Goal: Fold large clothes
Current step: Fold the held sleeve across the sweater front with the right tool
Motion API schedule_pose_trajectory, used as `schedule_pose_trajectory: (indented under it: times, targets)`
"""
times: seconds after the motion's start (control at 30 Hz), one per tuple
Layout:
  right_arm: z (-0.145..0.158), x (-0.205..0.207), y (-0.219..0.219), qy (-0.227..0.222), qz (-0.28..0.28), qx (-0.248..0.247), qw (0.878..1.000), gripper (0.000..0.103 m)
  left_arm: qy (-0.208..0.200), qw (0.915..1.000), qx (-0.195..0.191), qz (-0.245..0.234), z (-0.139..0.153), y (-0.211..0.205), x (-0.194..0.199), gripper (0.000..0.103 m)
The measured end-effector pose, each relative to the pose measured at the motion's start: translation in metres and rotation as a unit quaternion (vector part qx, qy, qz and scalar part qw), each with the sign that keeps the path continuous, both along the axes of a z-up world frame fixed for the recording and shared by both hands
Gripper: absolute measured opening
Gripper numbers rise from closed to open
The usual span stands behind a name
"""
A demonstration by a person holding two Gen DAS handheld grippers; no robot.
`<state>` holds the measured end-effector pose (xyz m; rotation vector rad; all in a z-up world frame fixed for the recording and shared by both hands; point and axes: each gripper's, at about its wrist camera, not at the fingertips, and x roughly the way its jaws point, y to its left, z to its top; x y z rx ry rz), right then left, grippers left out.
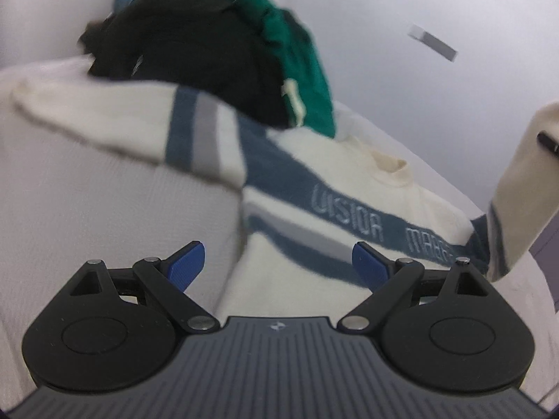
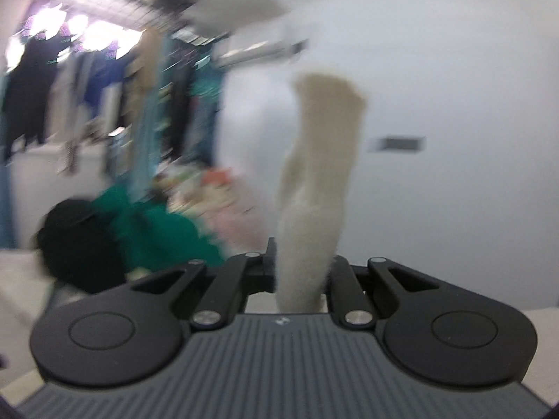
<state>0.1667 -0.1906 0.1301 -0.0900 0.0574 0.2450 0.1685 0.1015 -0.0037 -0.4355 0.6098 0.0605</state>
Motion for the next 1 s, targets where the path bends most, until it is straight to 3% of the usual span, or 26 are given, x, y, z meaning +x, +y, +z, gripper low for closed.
schedule_pose_trajectory:
  times: [0.27, 0.43, 0.53, 0.57, 0.63, 0.7, 0.73, 0.9, 1.0]
  targets:
    - [-0.083, -0.029, 0.104, 0.074, 0.091, -0.068, 0.991, 0.011, -0.027, 0.9988, -0.027, 0.030, 0.000, 0.019, -0.010, 0.094]
    - [-0.134, -0.030, 0.136, 0.141, 0.125, -0.108, 0.976, 0.012, -0.031, 0.9988, -0.030, 0.022, -0.006, 0.018, -0.001, 0.094]
    - [-0.147, -0.032, 0.139, 0.173, 0.139, -0.115, 0.968, 0.013, -0.036, 0.9989, -0.029, 0.004, -0.009, 0.012, 0.003, 0.094]
    - [-0.149, -0.036, 0.138, 0.179, 0.140, -0.114, 0.967, 0.018, -0.037, 0.9989, -0.028, -0.001, -0.009, 0.010, 0.004, 0.094]
    - [-0.145, -0.036, 0.135, 0.196, 0.150, -0.099, 0.964, 0.039, -0.038, 0.9988, -0.027, -0.013, -0.011, 0.005, 0.006, 0.093]
    - [-0.147, -0.042, 0.131, 0.219, 0.169, -0.078, 0.958, 0.078, -0.042, 0.9985, -0.023, -0.027, -0.011, 0.001, 0.004, 0.093]
    - [-0.144, -0.048, 0.126, 0.224, 0.181, -0.071, 0.955, 0.083, -0.044, 0.9983, -0.020, -0.032, -0.010, -0.001, 0.003, 0.093]
    - [-0.150, -0.088, 0.107, 0.265, 0.203, -0.043, 0.942, 0.083, -0.055, 0.9967, -0.001, -0.060, -0.009, -0.014, 0.001, 0.092]
    - [-0.142, -0.095, 0.092, 0.289, 0.183, -0.004, 0.940, 0.083, -0.048, 0.9956, 0.006, -0.080, -0.012, -0.024, 0.002, 0.087]
